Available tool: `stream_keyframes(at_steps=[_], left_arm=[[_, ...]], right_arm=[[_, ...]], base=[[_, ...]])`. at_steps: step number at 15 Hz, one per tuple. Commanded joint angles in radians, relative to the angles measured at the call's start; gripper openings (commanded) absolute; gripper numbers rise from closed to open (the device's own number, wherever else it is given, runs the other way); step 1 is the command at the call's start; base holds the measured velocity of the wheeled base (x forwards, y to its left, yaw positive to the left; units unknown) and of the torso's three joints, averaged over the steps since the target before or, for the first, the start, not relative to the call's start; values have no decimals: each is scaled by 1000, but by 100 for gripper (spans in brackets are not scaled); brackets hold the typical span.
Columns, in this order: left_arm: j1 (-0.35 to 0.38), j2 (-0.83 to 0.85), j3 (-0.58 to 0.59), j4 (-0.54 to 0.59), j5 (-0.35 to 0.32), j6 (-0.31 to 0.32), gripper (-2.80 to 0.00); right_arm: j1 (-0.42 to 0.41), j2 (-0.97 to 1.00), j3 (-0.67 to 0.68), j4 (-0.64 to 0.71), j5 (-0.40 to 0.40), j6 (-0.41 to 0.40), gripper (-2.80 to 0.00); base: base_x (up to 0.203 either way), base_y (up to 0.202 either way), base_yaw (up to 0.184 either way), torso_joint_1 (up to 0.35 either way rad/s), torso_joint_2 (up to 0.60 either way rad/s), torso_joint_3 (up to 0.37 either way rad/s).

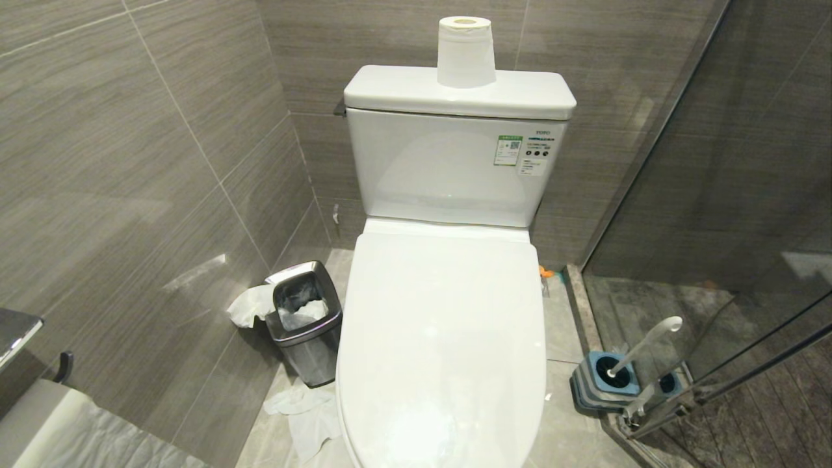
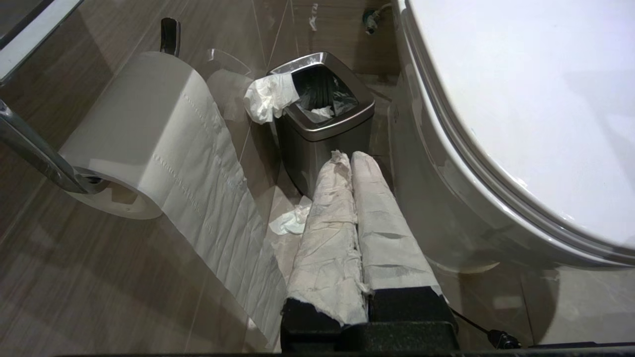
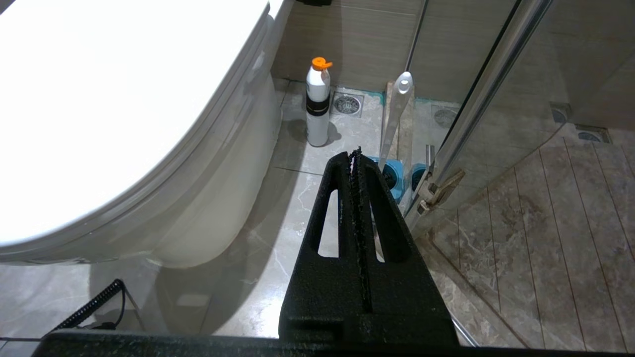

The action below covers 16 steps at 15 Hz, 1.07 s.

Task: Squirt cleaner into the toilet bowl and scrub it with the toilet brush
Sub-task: Use the left hand to lift the toilet lid slightly

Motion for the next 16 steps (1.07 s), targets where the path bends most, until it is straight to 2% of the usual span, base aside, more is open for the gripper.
stream_keyframes(at_steps=[1, 16], left_arm=[[0, 0, 2, 0, 0, 0, -280], [0, 0, 2, 0, 0, 0, -280]], right_arm=[[0, 1, 0, 0, 0, 0, -280], [0, 1, 0, 0, 0, 0, -280]], base=[[0, 0, 0, 0, 0, 0], [0, 0, 0, 0, 0, 0]])
